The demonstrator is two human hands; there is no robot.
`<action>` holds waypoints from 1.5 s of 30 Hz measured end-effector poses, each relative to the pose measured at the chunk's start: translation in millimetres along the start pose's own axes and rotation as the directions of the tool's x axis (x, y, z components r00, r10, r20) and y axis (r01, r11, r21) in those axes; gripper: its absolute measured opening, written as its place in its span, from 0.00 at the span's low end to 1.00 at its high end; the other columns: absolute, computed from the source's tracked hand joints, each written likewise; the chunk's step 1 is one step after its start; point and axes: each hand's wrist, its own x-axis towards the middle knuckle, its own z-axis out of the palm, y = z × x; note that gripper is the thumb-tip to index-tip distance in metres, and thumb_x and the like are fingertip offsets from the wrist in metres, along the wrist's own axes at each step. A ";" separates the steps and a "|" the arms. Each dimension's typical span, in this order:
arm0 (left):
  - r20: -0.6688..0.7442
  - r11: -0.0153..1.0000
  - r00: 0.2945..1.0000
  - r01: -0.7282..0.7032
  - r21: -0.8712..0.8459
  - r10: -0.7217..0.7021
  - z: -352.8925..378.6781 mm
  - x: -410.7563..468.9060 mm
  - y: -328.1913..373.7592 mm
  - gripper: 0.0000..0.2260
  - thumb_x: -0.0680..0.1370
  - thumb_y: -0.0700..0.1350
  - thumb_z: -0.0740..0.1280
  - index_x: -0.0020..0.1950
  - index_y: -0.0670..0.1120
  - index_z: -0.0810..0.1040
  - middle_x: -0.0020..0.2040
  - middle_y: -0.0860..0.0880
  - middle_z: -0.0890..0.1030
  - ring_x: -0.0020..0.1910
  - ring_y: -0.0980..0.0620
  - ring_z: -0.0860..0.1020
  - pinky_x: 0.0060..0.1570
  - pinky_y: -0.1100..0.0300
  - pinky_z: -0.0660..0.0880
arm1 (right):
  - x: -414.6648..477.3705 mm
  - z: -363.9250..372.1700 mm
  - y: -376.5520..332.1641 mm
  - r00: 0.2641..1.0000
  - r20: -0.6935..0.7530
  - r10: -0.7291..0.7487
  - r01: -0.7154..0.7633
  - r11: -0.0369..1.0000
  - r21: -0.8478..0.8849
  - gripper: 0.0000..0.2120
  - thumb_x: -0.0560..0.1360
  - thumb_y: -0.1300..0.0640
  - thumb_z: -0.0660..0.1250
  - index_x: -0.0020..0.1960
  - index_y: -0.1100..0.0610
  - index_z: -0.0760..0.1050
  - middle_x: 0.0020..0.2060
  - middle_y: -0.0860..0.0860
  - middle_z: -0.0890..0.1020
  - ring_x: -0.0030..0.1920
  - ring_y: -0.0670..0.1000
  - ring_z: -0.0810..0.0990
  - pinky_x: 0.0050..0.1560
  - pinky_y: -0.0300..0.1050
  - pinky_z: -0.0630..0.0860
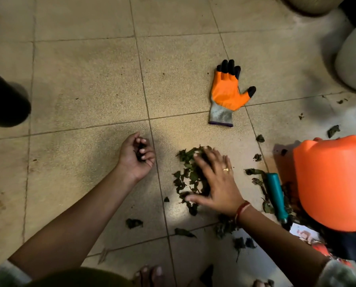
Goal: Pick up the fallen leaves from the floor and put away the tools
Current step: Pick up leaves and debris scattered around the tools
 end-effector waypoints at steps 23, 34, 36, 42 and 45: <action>-0.075 0.998 0.995 -0.057 0.020 0.059 -14.2 -8.7 5.5 0.17 0.79 0.47 0.60 0.30 0.49 0.67 0.25 0.54 0.71 0.18 0.59 0.63 0.16 0.69 0.57 | 61.4 10.4 -19.0 0.974 0.155 -0.167 0.188 0.974 -0.128 0.49 0.62 0.18 0.44 0.76 0.42 0.44 0.77 0.52 0.48 0.76 0.60 0.43 0.70 0.72 0.42; -0.046 0.992 0.998 -0.044 0.120 0.050 -11.3 -5.1 -3.7 0.13 0.79 0.47 0.61 0.34 0.48 0.69 0.26 0.53 0.73 0.20 0.58 0.66 0.19 0.69 0.61 | 63.4 24.2 -32.7 0.924 -0.095 -0.371 0.331 0.898 -0.290 0.16 0.76 0.44 0.58 0.55 0.53 0.75 0.51 0.54 0.78 0.46 0.58 0.75 0.43 0.51 0.70; -0.044 0.990 0.998 -0.044 0.134 0.051 -12.3 -5.4 -5.2 0.13 0.79 0.47 0.62 0.34 0.48 0.69 0.27 0.53 0.73 0.21 0.58 0.67 0.19 0.68 0.62 | 74.2 21.3 -35.5 0.920 -0.096 -0.380 0.342 0.897 -0.281 0.13 0.76 0.48 0.59 0.51 0.56 0.76 0.43 0.55 0.77 0.39 0.57 0.75 0.34 0.49 0.73; -0.054 0.983 0.997 -0.044 0.177 0.054 -12.7 -9.6 -7.5 0.13 0.79 0.48 0.62 0.34 0.48 0.70 0.27 0.53 0.73 0.21 0.59 0.68 0.19 0.68 0.62 | 102.5 9.3 -40.6 0.970 0.045 -0.239 0.243 0.943 -0.229 0.08 0.77 0.60 0.63 0.55 0.60 0.71 0.44 0.57 0.77 0.35 0.58 0.78 0.31 0.48 0.75; -0.073 0.974 0.995 -0.052 0.219 0.069 -14.4 -10.4 -7.7 0.13 0.79 0.48 0.61 0.34 0.48 0.70 0.28 0.53 0.73 0.23 0.58 0.69 0.20 0.68 0.64 | 107.9 -3.9 -44.1 0.995 -0.030 -0.092 0.092 0.996 0.006 0.08 0.81 0.56 0.58 0.54 0.59 0.71 0.45 0.56 0.78 0.42 0.57 0.78 0.41 0.47 0.73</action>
